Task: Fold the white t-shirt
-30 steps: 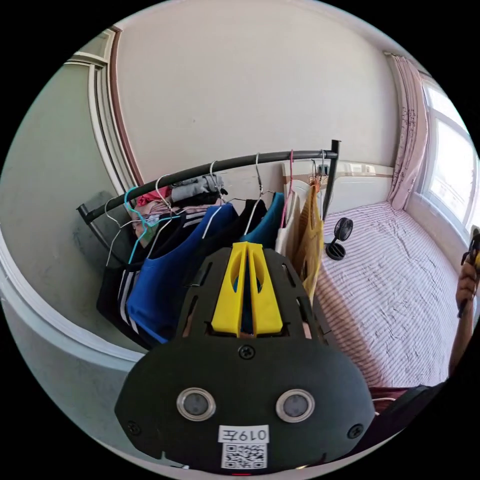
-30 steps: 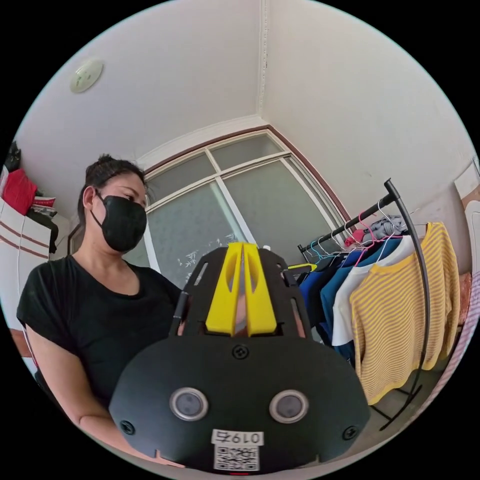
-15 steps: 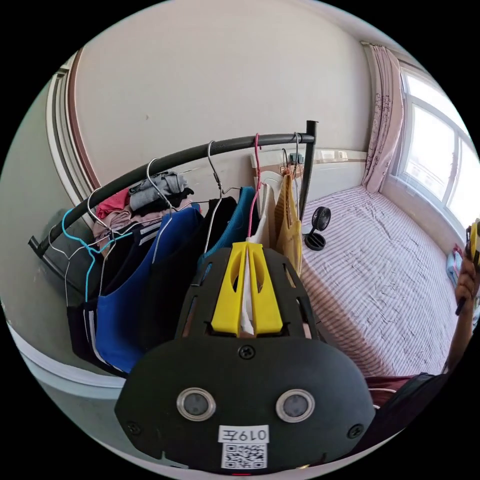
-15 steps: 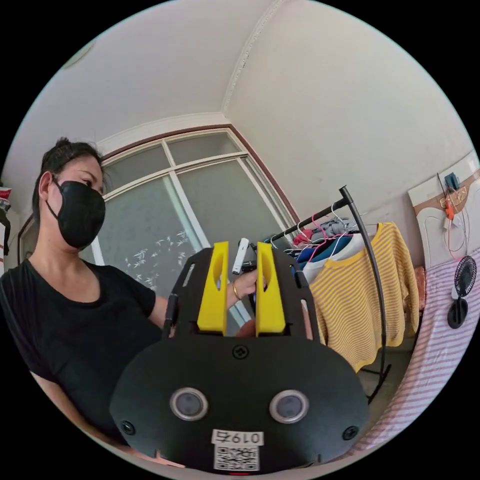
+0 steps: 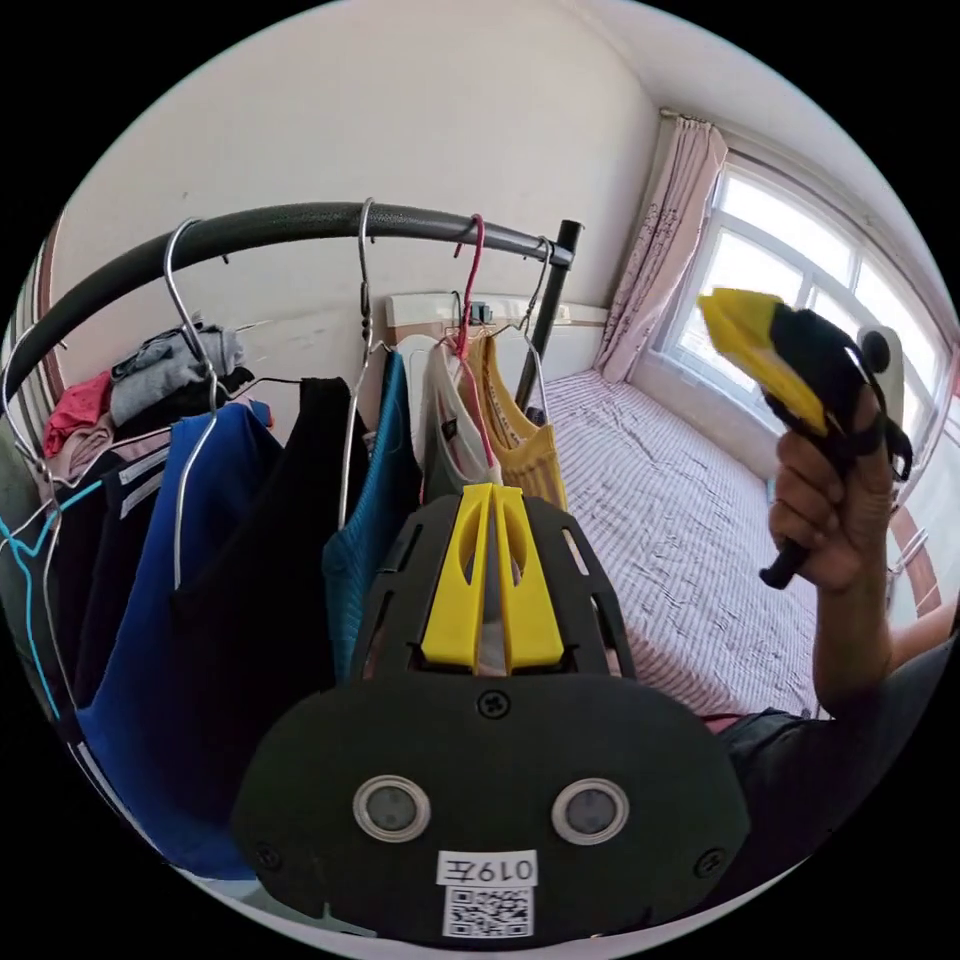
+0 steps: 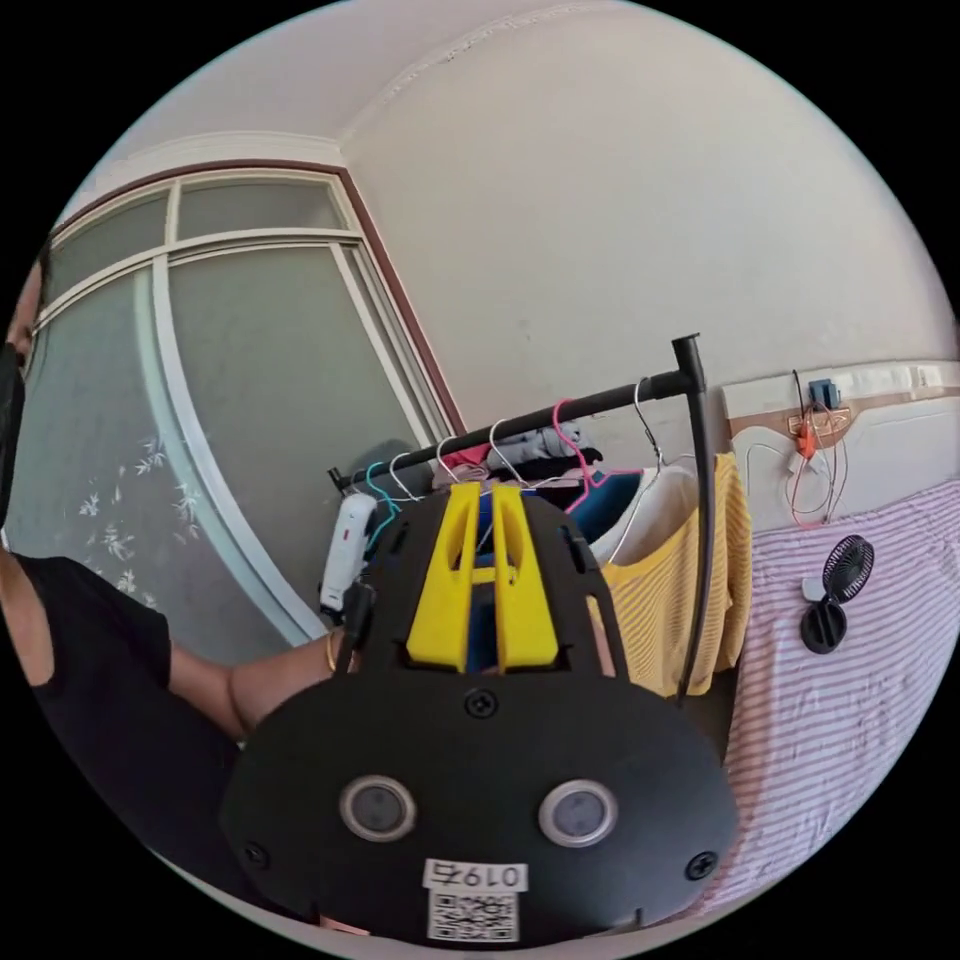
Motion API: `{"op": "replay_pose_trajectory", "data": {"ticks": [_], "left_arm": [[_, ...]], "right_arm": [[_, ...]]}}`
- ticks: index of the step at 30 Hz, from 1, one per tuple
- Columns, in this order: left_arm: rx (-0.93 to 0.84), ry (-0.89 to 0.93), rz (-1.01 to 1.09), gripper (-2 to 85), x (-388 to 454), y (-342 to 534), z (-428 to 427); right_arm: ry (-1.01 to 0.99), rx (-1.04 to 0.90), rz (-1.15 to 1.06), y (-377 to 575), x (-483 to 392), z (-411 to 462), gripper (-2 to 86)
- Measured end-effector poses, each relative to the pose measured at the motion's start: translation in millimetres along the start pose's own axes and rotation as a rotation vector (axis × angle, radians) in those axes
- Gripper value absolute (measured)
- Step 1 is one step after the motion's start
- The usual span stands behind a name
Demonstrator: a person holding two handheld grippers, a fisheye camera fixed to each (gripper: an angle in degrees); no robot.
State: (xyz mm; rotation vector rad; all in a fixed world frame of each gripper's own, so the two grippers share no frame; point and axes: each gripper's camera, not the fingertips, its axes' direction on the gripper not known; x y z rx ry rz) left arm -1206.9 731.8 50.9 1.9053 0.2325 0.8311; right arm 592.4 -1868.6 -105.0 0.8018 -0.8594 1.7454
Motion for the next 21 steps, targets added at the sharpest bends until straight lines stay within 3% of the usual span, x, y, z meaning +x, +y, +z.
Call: {"op": "replay_pose_trajectory", "data": {"ticks": [6, 10, 16, 21], "left_arm": [[0.030, 0.170, -0.061, 1.1, -33.3, 21.6, -2.9], [0.042, 0.290, -0.041, 1.1, -40.6, 40.5, -5.6], [0.072, 0.119, 0.117, 1.0, -22.2, 48.3, -23.5], [0.060, -0.099, 0.230, 0.9, 4.1, 63.7, -26.8]], "right_arm": [[0.251, -0.158, -0.040, -31.9, -19.6, 109.8, 9.7], [0.312, -0.231, -0.018, -52.1, -20.5, 169.7, 9.3], [0.382, -0.328, 0.030, -84.3, -20.9, 238.0, 7.5], [0.577, -0.442, -0.065, -109.6, -38.1, 281.2, 4.3]]}}
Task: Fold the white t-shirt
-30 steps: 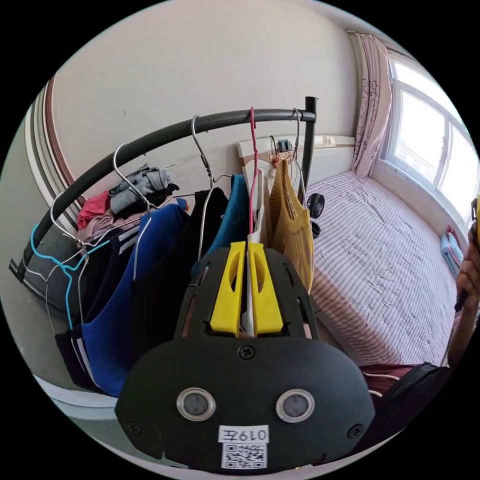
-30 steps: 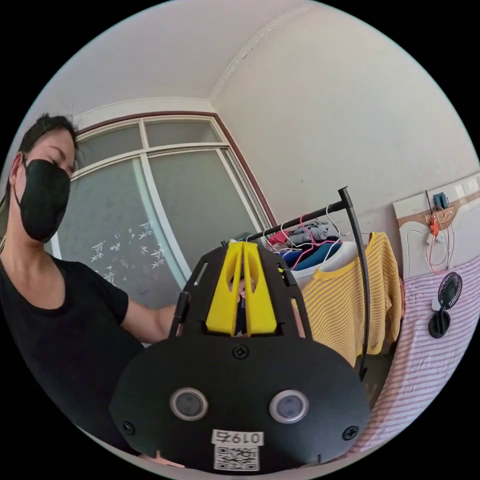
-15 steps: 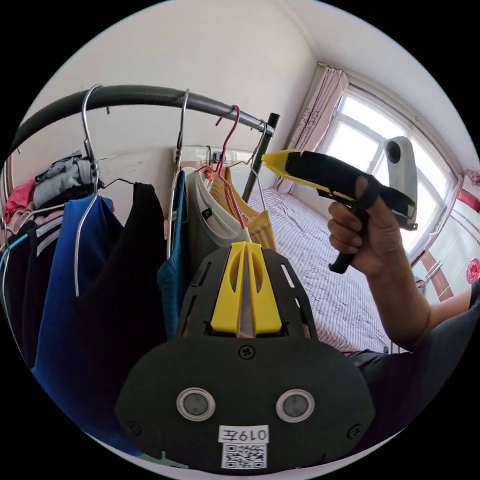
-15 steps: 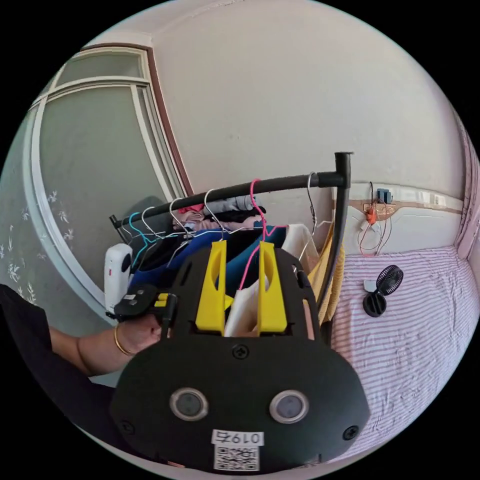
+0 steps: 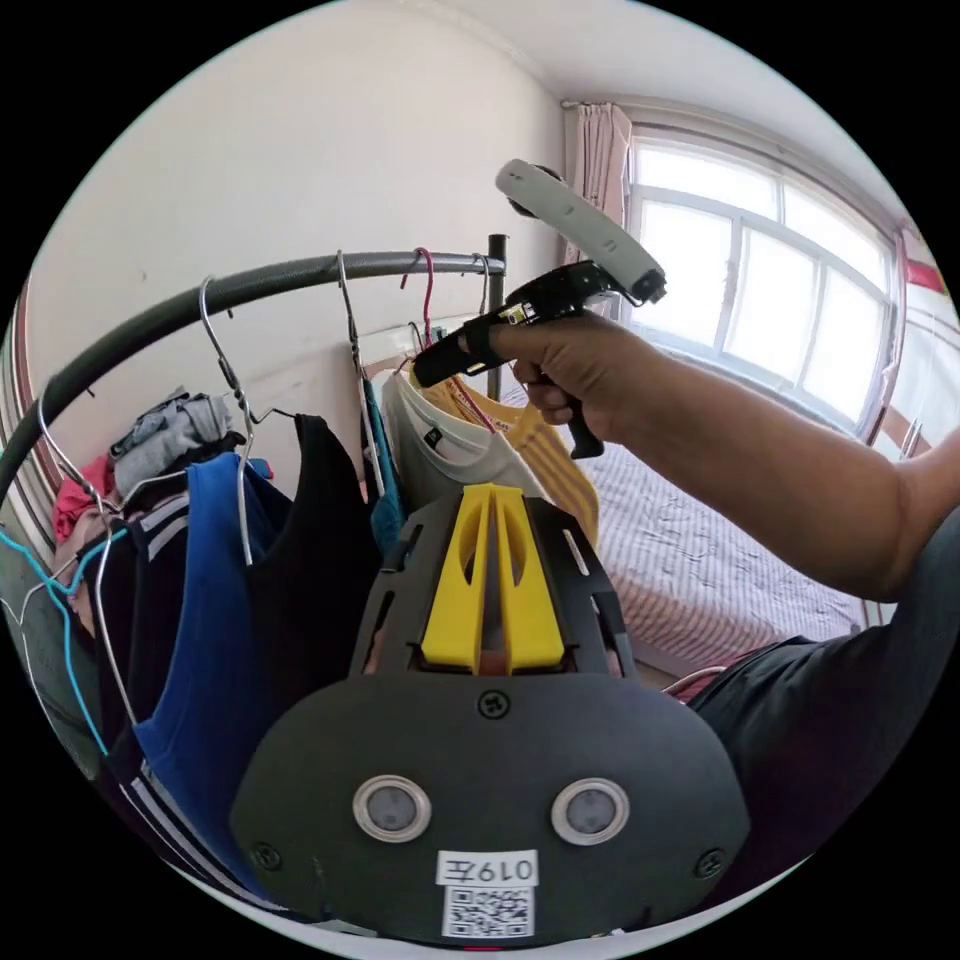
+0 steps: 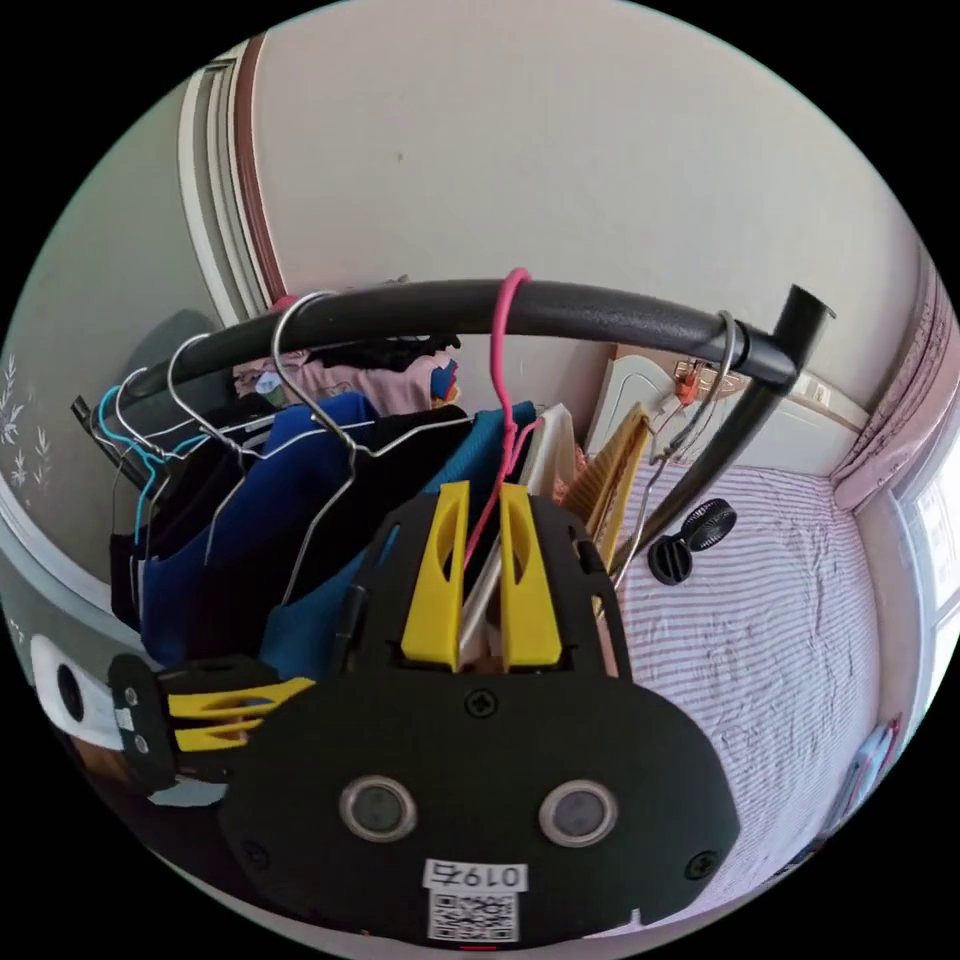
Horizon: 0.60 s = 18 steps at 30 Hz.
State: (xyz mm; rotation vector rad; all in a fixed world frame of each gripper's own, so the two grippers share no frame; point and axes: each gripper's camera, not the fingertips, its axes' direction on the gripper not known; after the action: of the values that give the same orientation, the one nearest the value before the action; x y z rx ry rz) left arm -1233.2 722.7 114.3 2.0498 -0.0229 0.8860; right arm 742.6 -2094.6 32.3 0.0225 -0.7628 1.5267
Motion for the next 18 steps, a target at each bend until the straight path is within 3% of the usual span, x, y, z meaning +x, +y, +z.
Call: {"op": "replay_pose_trajectory", "data": {"ticks": [2, 10, 18], "left_arm": [[-0.011, 0.009, 0.017, 0.8, 6.5, 4.9, 0.7], [0.015, 0.086, -0.035, 0.8, -3.2, 15.0, 8.2], [0.070, 0.091, -0.020, 1.0, 1.2, 7.6, 22.0]], "right_arm": [[0.051, -0.025, -0.005, -10.2, -1.9, 2.3, 1.6], [-0.168, -0.022, 0.121, -39.6, 40.0, -19.0, -0.9], [-0.192, 0.063, 0.099, -41.3, 58.3, -103.3, -1.0]]}}
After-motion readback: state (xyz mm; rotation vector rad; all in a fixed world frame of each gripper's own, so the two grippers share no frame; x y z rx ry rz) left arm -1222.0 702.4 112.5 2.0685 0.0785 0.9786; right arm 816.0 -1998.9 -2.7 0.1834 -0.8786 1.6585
